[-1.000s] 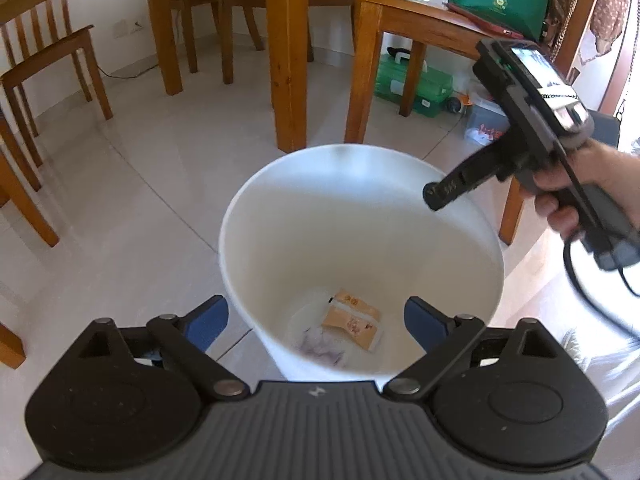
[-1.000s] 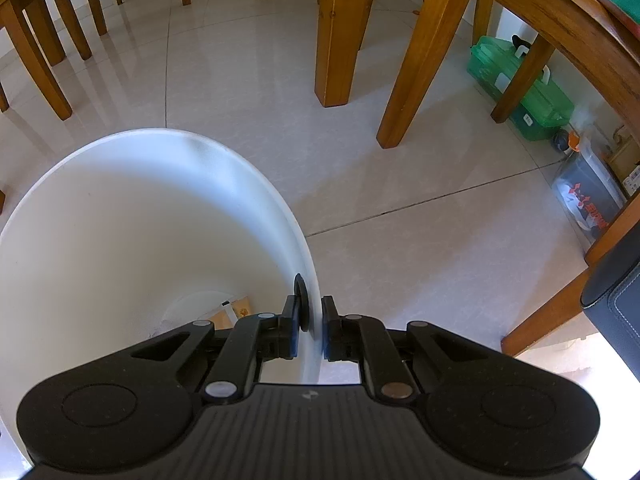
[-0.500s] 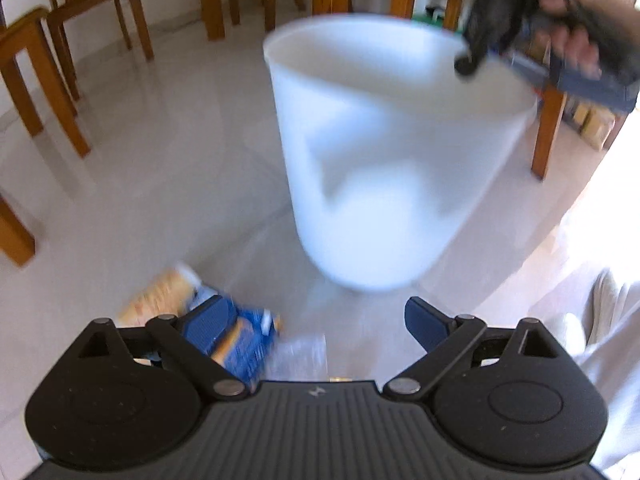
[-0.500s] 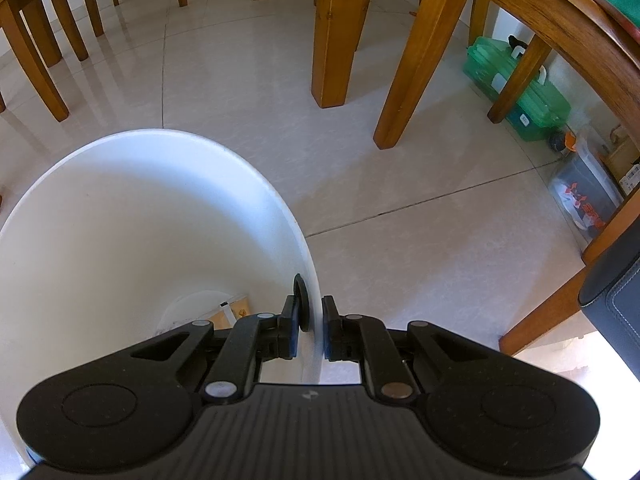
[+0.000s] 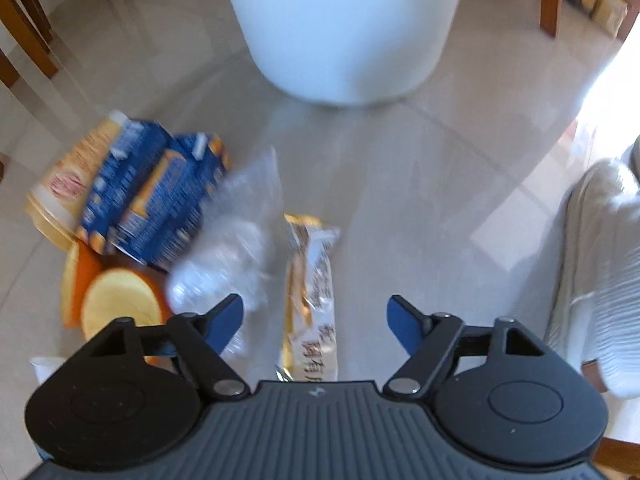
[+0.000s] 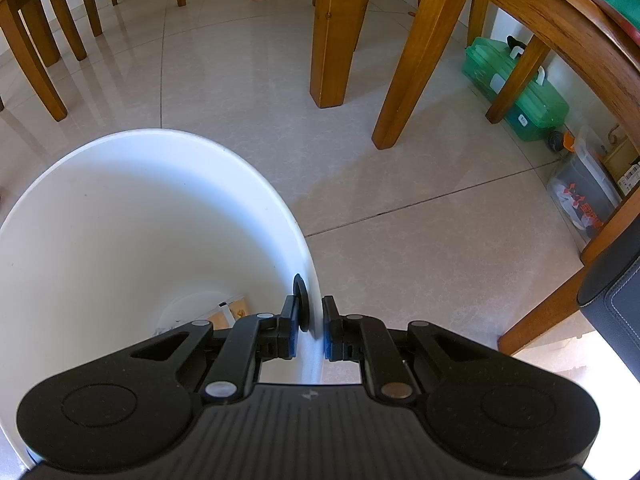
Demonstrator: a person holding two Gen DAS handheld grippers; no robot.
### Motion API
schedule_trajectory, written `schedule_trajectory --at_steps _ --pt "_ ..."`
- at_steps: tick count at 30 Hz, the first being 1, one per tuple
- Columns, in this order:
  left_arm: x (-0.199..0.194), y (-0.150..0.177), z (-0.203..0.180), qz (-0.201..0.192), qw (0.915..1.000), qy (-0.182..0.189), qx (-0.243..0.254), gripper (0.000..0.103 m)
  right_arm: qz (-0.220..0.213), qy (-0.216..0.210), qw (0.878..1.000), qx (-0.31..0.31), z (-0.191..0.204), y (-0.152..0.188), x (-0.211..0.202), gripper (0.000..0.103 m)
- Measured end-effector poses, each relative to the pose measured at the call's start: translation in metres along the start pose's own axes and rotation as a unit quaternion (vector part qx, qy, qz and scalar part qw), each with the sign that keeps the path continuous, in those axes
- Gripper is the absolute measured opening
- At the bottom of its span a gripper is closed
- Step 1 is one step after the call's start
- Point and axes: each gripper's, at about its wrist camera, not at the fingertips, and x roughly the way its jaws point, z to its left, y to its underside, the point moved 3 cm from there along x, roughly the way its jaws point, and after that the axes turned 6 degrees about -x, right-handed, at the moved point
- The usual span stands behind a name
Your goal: Collect trash
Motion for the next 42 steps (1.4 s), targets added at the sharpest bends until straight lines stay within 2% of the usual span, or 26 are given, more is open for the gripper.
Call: schedule_trajectory --at_steps 4,12,14,18,26,31,37,42 --pt "0.015 0.004 -0.004 0.018 0.9994 -0.010 -0.027 0.073 0.000 0.000 1.000 0.000 -0.001 0.000 0.000 0.014" --pt "0.030 0.010 0.001 0.025 0.9963 -0.018 -0.080 0.055 -0.001 0.001 1.000 -0.002 -0.002 0.000 0.001 0.014" --pt "0.028 0.011 0.000 0.024 0.9955 -0.014 -0.091 0.042 -0.001 0.001 1.000 -0.002 -0.001 0.000 0.001 0.014" --pt "0.026 0.013 0.000 0.025 0.9954 -0.006 -0.092 0.029 0.000 0.001 1.000 -0.001 -0.001 0.001 0.001 0.014" --pt "0.018 0.014 0.005 0.025 0.9944 0.009 -0.102 0.027 -0.001 0.003 1.000 -0.003 0.000 0.000 0.000 0.014" --pt "-0.001 0.010 0.012 0.025 0.9936 0.025 -0.108 0.026 -0.001 0.002 1.000 -0.002 0.000 0.000 0.000 0.014" --pt "-0.032 -0.016 0.027 0.042 0.9919 0.060 -0.104 0.027 0.000 0.003 1.000 -0.002 0.000 -0.001 0.000 0.014" --pt "-0.065 -0.044 0.042 0.032 0.9932 0.058 -0.096 0.027 0.000 0.004 1.000 -0.002 -0.001 -0.001 0.000 0.014"
